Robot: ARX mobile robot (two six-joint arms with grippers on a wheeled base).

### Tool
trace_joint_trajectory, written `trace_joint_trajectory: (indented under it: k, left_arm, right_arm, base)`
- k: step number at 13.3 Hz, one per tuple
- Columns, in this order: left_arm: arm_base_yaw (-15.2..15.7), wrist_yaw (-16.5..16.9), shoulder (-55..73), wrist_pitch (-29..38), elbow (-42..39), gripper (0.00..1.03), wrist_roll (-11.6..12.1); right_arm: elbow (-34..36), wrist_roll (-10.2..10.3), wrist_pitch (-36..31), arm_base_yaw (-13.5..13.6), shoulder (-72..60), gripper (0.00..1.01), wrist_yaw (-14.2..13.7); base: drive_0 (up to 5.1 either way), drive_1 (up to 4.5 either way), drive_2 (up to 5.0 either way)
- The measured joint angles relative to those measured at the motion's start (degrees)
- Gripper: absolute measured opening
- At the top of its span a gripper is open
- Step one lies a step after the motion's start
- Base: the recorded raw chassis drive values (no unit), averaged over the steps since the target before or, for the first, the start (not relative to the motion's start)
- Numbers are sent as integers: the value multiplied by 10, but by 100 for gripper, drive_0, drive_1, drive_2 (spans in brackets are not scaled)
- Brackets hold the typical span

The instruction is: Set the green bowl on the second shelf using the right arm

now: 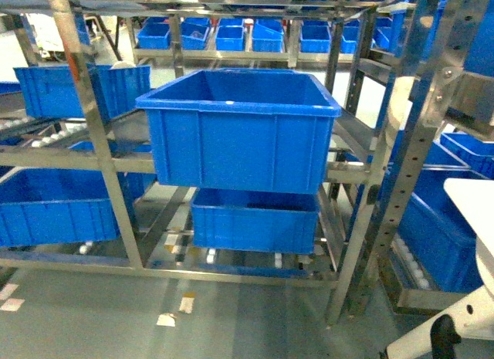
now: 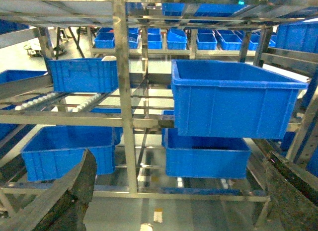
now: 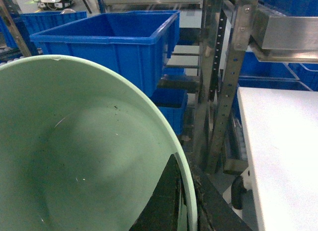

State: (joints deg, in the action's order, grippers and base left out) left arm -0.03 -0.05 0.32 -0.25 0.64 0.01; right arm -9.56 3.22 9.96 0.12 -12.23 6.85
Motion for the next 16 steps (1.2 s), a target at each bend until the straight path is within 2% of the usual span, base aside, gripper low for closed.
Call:
trace_joint_trajectory:
  k: [12, 16]
  left_arm:
    - [0, 0, 0, 0, 0, 98, 0]
    - [0, -2, 0, 1, 0, 98, 0]
  right_arm:
    - [0, 0, 3, 0, 0, 2, 0]
    - [0, 0, 4, 2, 0, 2, 2]
  base:
    - [-503, 242, 242]
    - [0, 0, 0]
